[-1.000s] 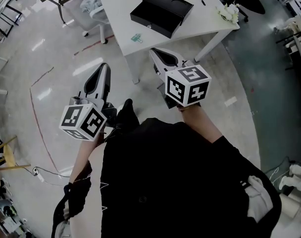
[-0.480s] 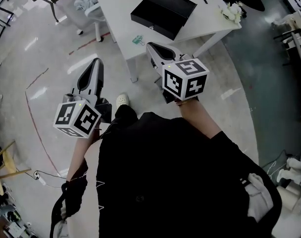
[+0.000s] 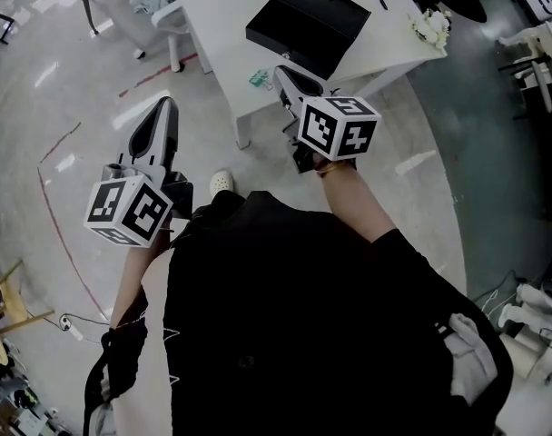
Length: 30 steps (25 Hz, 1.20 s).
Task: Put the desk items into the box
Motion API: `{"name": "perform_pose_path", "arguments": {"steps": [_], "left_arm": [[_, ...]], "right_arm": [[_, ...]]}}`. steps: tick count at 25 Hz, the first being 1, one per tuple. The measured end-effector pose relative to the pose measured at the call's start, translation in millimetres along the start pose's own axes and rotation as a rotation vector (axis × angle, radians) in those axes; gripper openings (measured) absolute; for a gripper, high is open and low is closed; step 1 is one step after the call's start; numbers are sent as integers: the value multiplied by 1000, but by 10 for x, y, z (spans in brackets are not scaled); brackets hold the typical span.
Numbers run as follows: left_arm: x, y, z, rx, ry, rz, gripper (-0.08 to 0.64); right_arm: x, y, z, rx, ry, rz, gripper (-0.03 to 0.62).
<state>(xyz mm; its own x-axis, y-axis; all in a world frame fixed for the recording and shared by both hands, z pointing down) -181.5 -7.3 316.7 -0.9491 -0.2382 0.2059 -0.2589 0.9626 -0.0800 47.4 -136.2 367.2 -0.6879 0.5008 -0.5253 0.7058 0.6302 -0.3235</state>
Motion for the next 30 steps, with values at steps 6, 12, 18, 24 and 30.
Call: {"name": "perform_pose_path", "arguments": {"steps": [6, 12, 18, 24, 30], "left_arm": [[209, -59, -5, 16, 3, 17, 9], [370, -77, -21, 27, 15, 41, 9], [432, -103, -74, 34, 30, 55, 9], [443, -86, -117, 40, 38, 73, 9], [472, -56, -143, 45, 40, 88, 9]], "right_arm": [[-338, -243, -168, 45, -204, -65, 6], [-571, -416, -417, 75, -439, -79, 6], [-675, -500, -530, 94, -498, -95, 38], [-687, -561, -592, 112, -555, -77, 77], [-718, -628, -661, 134, -557, -99, 94]]}}
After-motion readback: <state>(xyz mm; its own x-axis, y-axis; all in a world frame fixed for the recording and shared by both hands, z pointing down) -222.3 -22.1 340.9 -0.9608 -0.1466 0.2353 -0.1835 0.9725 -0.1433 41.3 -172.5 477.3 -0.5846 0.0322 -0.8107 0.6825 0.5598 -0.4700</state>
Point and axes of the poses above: the fingertips, and each gripper's own axes: y backward along the fingers, x to its left, z out of its top, the point moved 7 cm from there along y, backward along the fingers, and after that the axes turned 11 degrees about -y, right-handed, at the moved point
